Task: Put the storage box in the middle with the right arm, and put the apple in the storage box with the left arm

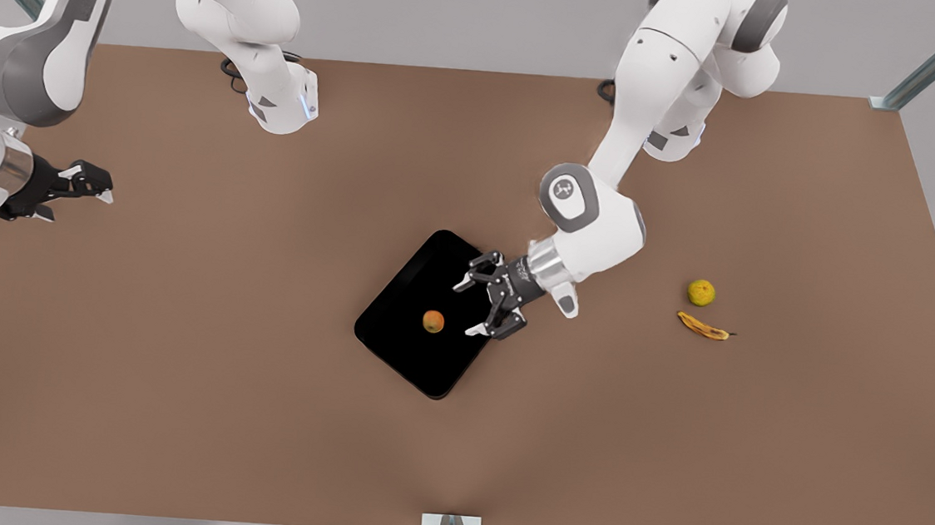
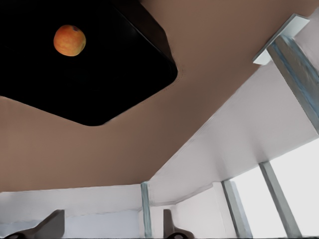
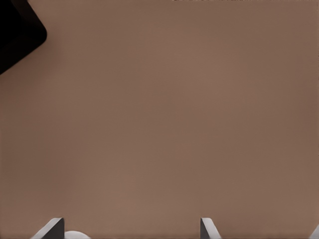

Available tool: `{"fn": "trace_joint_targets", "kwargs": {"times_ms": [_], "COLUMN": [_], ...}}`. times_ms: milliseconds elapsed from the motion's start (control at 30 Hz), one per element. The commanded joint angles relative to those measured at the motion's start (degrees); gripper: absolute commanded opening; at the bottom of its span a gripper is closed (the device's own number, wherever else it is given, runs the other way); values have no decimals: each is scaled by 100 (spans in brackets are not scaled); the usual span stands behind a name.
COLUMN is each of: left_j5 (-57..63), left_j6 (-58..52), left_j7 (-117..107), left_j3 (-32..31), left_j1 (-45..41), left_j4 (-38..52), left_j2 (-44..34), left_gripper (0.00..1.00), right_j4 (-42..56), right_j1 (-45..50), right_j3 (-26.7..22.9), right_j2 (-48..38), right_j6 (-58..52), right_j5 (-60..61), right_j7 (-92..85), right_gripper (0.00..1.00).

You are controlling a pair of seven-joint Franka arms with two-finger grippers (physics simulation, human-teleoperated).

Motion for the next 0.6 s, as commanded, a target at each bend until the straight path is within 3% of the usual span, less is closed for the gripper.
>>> {"fn": "trace_joint_targets", "kwargs": {"times_ms": [0, 33, 133, 233, 267, 333, 400, 467, 567], "left_j5": [1590, 1670, 3259, 6600, 7154, 7831, 7902, 7937, 7946], "left_j6": [-473, -2699, -3258, -3688, -4136, -5419, -5227, -3557, -3460], "left_j7": [208, 932, 1328, 4095, 5510, 6004, 6557, 6505, 6540], "left_j3": [85, 112, 148, -37, -19, -98, -1618, -2032, -2269], "left_j1": [183, 1159, 2410, 2411, 2411, 2411, 3702, 3852, 4115], "left_j4": [124, 923, 2007, 2139, 2139, 1805, 1392, -190, -138], "left_j2": [25, 262, 299, -404, -650, -1450, -1916, -2576, -2435], "left_gripper": [100, 100, 100, 100, 100, 100, 100, 100, 100], "right_j4": [-4, -4, -4, -21, -30, -30, -30, -22, -30], "right_j1": [1, -8, -8, -8, -8, -16, -25, -25, -52], "right_j3": [0, 0, -9, -9, -9, -9, -9, -9, -9], "right_j2": [0, 0, 0, 0, 8, 8, 8, 8, 8], "right_j6": [0, -9, -9, -9, -9, -9, -9, -9, -9], "right_j5": [-1, -1, -10, -10, -10, -1, -1, -1, -1], "right_j7": [-3, -3, -12, -12, -12, -12, -12, -12, -12], "right_gripper": [100, 100, 100, 100, 100, 100, 100, 100, 100]}}
